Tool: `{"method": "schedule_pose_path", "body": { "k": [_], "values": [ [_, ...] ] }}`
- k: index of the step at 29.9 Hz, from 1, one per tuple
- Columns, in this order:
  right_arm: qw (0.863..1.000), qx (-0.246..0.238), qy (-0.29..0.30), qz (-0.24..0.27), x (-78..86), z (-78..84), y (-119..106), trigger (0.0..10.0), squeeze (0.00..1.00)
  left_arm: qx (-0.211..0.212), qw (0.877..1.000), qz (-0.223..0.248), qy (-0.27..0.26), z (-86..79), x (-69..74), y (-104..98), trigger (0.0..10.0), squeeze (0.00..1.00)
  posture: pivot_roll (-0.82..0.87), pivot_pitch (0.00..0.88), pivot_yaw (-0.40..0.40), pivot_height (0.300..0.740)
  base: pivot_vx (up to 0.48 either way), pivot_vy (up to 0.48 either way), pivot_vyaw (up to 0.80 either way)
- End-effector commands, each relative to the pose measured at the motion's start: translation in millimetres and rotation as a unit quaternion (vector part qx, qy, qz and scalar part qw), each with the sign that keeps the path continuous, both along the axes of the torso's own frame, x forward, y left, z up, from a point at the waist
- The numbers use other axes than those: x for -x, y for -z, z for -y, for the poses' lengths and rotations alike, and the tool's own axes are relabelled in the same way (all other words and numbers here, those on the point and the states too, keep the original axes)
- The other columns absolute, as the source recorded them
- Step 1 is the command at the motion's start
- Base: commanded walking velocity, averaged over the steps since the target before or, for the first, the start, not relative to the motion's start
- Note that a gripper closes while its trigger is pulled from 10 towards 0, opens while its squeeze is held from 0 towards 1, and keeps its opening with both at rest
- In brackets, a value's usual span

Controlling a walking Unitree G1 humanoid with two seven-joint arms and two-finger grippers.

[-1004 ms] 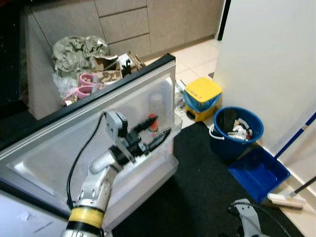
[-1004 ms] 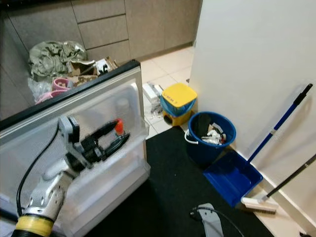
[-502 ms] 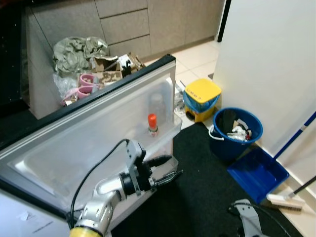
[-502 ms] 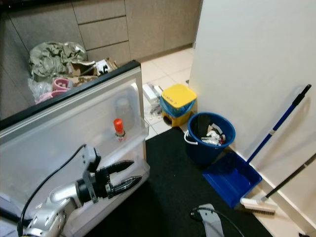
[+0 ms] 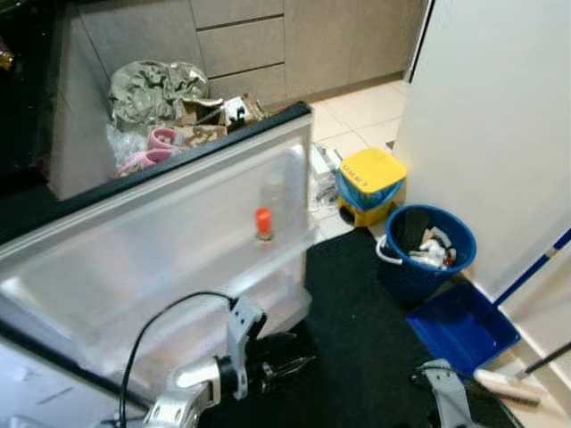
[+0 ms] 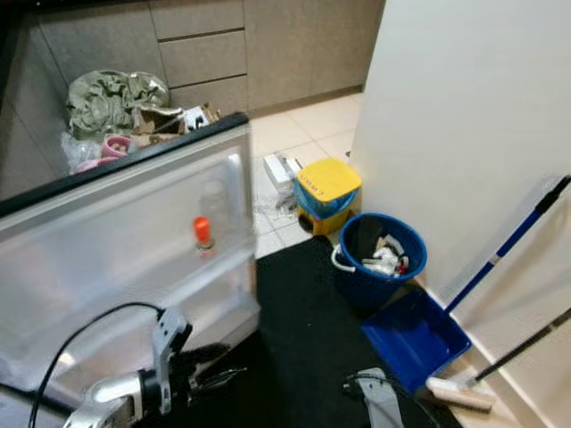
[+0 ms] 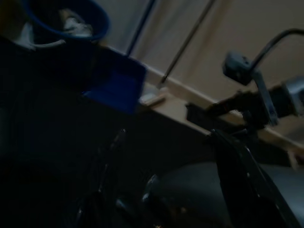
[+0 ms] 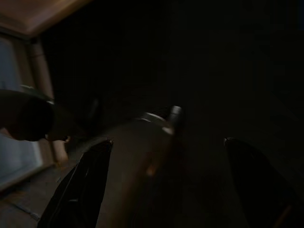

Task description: Restocking fridge

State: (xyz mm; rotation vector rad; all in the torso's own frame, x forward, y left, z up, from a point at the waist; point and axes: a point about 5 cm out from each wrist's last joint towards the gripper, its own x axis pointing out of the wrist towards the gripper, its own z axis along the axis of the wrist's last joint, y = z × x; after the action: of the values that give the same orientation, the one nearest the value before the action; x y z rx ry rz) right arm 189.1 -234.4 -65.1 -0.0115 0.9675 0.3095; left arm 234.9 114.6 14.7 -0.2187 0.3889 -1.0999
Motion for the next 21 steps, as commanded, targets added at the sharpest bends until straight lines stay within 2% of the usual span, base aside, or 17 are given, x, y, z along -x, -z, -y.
{"method": "schedule_pose_path", "body": {
  "k": [1,9,14,17,19,20,21],
  "values": [
    [1.0,-0.006,0.0,-0.014,6.7,-6.2,5.3,10.0,0.0,-0.02,0.999,-0.023,-0.009,-9.8,6.7,12.7,10.0,0.0,-0.04,0.101,0.015,0.74,0.0,-0.465,0.0],
    [1.0,0.005,0.003,-0.015,8.0,-3.8,5.8,10.0,0.0,-0.042,0.996,-0.064,-0.045,-21.8,15.5,31.8,10.0,0.0,-0.04,0.101,0.015,0.74,0.0,-0.465,0.0],
    [0.999,0.047,0.009,-0.008,7.4,2.2,5.6,10.0,0.0,-0.058,0.989,-0.108,-0.081,-31.3,27.2,48.7,10.0,0.0,-0.04,0.099,0.011,0.74,0.0,-0.465,0.0],
    [0.995,0.097,0.018,-0.001,6.3,8.5,5.0,10.0,0.0,-0.083,0.974,-0.155,-0.141,-44.1,41.6,66.6,10.0,0.0,-0.04,0.097,0.01,0.74,0.0,-0.309,0.0],
    [0.994,0.107,0.018,-0.001,6.4,9.3,5.2,10.0,0.0,-0.09,0.97,-0.162,-0.155,-46.7,43.9,69.7,10.0,0.0,-0.04,0.097,0.01,0.74,0.0,0.0,0.0],
    [0.991,0.136,0.0,0.007,5.1,8.8,5.0,10.0,0.0,-0.13,0.95,-0.179,-0.221,-58.3,49.8,79.0,10.0,0.0,-0.03,0.093,0.01,0.74,0.0,0.0,0.0],
    [0.989,0.145,-0.005,0.011,4.5,8.6,4.9,10.0,0.0,-0.144,0.942,-0.185,-0.24,-62.0,52.9,82.0,10.0,0.0,-0.03,0.093,0.01,0.74,0.0,0.0,0.0]
  ]
}}
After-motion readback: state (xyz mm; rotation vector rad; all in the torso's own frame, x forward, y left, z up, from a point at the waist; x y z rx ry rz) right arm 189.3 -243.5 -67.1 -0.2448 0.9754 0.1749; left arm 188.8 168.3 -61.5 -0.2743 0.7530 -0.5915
